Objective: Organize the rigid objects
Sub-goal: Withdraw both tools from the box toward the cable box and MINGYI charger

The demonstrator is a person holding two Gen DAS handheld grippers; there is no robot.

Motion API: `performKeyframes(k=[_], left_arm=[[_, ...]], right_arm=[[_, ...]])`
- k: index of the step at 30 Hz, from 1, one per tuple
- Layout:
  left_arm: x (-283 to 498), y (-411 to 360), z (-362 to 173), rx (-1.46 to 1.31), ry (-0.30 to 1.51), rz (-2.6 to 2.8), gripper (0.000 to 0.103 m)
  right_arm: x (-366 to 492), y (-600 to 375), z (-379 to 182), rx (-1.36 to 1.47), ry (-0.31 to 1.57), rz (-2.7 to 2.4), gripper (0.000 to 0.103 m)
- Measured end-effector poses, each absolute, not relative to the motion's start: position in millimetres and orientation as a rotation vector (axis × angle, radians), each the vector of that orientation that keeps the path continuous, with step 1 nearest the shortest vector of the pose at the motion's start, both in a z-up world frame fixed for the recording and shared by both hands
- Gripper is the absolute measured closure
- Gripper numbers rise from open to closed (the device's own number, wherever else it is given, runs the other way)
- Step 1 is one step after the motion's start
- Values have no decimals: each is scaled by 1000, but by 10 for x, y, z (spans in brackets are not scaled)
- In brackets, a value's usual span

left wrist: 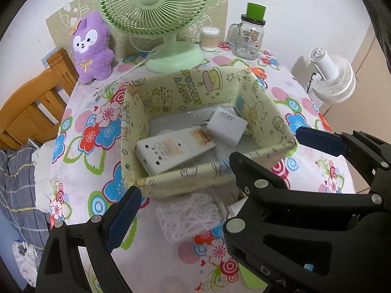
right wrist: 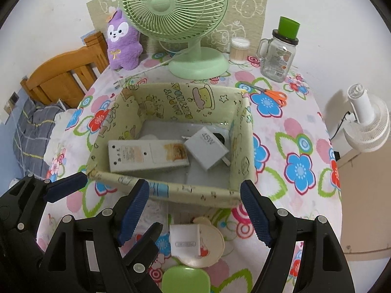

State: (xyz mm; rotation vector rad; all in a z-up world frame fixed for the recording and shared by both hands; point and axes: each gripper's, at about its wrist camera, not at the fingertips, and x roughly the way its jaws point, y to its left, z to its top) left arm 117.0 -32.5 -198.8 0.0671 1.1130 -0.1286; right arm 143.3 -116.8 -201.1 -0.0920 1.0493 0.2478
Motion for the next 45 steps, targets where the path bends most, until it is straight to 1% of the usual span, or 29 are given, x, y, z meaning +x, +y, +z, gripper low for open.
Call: performKeyframes(k=[3, 14, 22, 35, 45], left_arm=[[1096, -347, -1980, 75, 1110, -139, 8], [868, -406, -1965, 97, 1099, -157, 7], [719, -441, -1993, 128, 1092, -179, 7], [535, -420, -2182, 155, 1108, -209, 7], [376, -339, -2399, 197, 1069, -207, 7]], right_arm=[[1350, -1193, -2005, -90, 1042, 233, 20], [1089, -1256, -1994, -81, 1045, 205, 18], [914, -1301, -2020, -73, 1043, 176, 14], [675, -1331, -2231, -48, 1075, 137, 13], [532, -1234, -2465, -70, 1048, 141, 13]])
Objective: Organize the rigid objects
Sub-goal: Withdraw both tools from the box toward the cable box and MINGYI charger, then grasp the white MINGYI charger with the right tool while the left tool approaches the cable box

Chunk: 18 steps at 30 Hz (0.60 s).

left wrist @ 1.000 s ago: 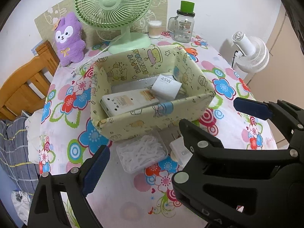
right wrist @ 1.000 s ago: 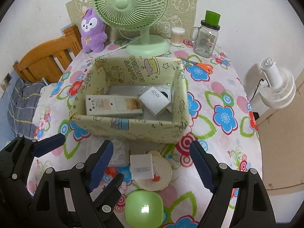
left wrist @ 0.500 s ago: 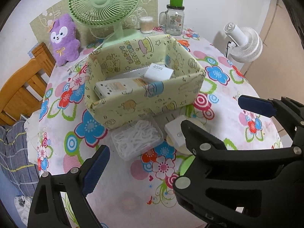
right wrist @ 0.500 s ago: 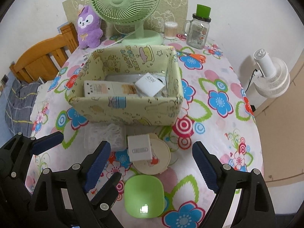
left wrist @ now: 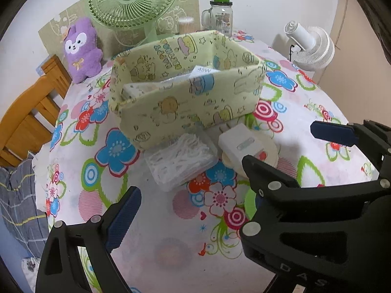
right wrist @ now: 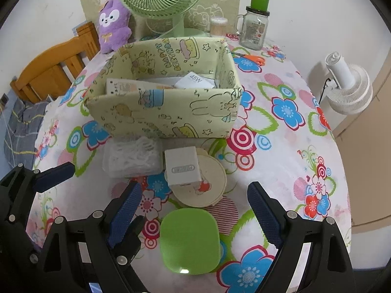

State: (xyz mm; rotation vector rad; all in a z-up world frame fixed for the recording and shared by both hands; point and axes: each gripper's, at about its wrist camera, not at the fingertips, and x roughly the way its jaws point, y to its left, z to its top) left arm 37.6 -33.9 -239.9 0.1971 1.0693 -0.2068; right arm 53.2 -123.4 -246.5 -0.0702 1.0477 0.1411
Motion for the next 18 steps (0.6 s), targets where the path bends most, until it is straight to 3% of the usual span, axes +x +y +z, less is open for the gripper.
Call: performKeyframes(k=[18], left_arm=[[418, -239, -2769, 157, 1110, -183, 7]], right_arm=[[560, -1172, -2782, -108, 1014, 138, 13]])
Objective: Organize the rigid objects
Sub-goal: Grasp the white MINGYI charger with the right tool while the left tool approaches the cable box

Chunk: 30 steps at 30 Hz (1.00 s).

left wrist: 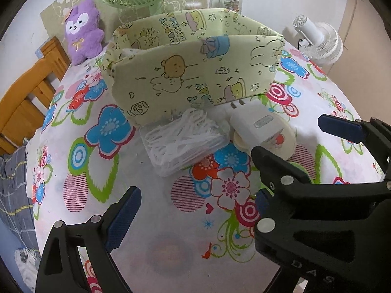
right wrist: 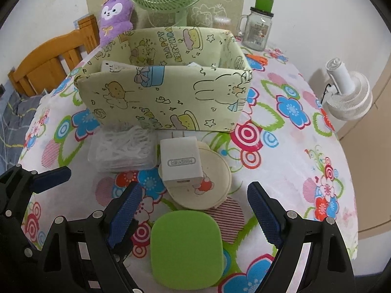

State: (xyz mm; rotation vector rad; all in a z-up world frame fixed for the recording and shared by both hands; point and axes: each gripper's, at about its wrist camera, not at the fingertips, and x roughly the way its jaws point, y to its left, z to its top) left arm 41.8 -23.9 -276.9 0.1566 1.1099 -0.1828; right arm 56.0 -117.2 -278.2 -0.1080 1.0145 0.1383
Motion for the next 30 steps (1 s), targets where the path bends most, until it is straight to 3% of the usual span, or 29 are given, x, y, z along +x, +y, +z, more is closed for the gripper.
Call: performKeyframes(k=[11, 15, 22, 28, 30], left_arm=[[554, -222, -2929, 143, 1136, -180, 7], [628, -174, -2980, 120, 1157, -162, 7], [739, -85, -3016, 93, 1174, -122, 7], [799, -43, -3029, 79, 1184, -99, 7], [814, -39, -3025, 74, 1185, -93, 7]], right_arm=[[758, -1116, -2985, -128, 1056, 153, 24], [841, -1100, -3037, -132, 1073, 172, 34], [969, -1039, -3046, -136, 1077, 183, 35], [1041, -998, -3032, -134, 1080, 220, 50], [1056, -989, -3015, -134, 1077, 226, 60]])
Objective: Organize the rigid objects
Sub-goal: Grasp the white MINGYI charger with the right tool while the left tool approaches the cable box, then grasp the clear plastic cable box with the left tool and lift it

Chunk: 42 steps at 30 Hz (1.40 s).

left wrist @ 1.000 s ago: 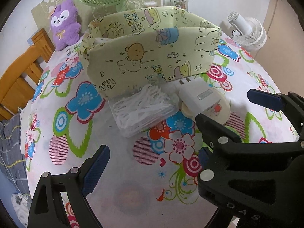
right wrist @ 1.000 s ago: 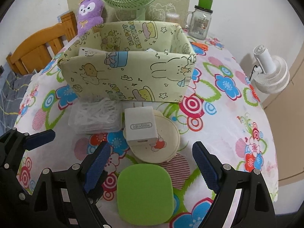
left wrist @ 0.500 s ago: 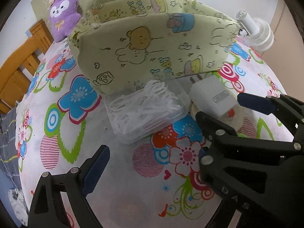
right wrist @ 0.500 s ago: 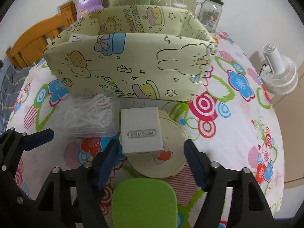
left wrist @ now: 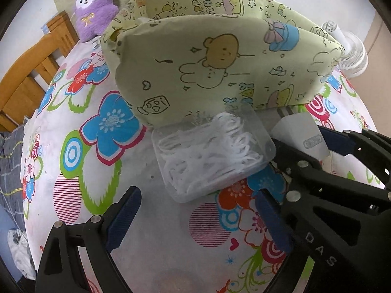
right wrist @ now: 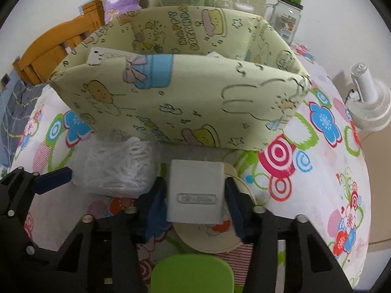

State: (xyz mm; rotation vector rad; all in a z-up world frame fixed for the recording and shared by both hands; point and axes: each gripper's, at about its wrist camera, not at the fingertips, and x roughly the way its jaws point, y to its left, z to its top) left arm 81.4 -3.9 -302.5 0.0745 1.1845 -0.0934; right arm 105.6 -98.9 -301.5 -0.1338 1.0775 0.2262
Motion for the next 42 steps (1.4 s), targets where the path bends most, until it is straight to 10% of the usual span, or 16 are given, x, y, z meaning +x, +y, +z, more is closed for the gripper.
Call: performKeyframes(k=[42], left_arm=[[1365, -218, -3068, 107, 1167, -62, 7]], right_arm=[[1334, -1459, -3043, -24, 1134, 95, 60]])
